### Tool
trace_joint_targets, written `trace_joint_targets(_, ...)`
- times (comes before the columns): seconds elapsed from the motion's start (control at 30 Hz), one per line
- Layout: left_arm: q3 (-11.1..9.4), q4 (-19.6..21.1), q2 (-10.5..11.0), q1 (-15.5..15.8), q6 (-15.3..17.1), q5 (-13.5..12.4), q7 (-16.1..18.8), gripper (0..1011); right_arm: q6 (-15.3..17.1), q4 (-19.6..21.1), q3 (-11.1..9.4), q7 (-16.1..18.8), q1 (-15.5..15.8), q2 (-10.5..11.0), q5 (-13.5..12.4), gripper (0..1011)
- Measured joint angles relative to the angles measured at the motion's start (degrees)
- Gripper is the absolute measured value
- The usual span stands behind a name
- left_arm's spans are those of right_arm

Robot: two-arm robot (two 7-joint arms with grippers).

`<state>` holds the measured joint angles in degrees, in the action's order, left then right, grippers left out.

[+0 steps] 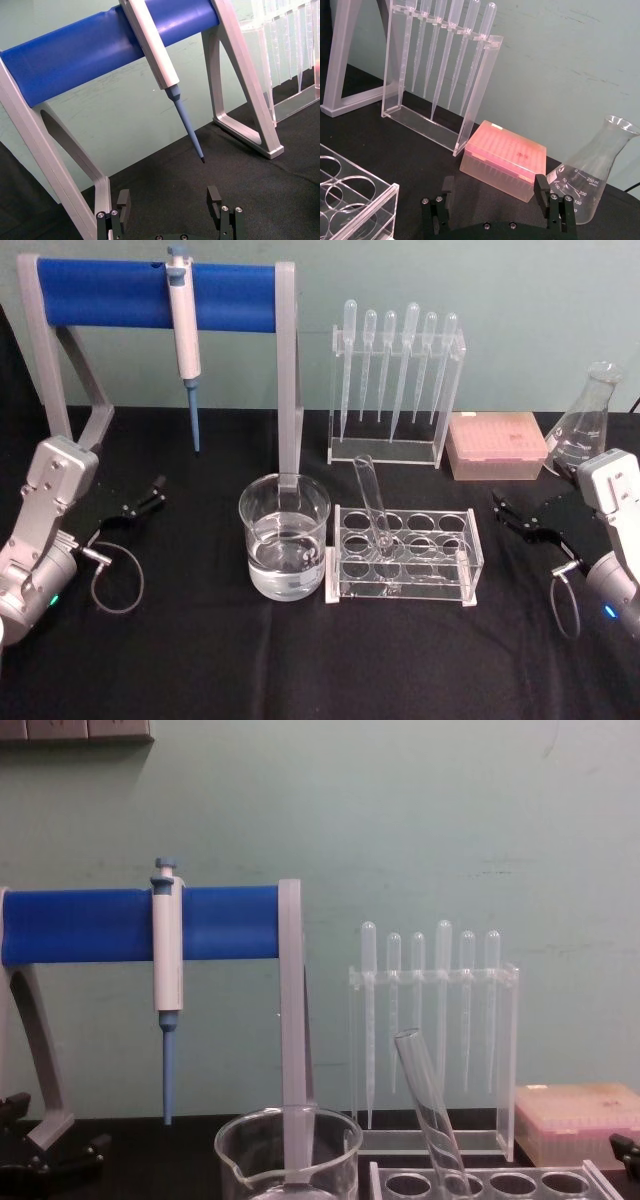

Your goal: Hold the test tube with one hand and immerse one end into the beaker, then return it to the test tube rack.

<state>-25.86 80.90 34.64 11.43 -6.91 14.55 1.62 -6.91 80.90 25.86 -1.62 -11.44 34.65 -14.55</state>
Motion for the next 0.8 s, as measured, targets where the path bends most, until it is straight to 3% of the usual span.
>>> trace_joint_targets(0.8,0.0,0.0,0.0,0.0,0.0,0.0,0.0,1000,0.0,0.0,0.0,0.0,0.0,0.0,0.0,1002)
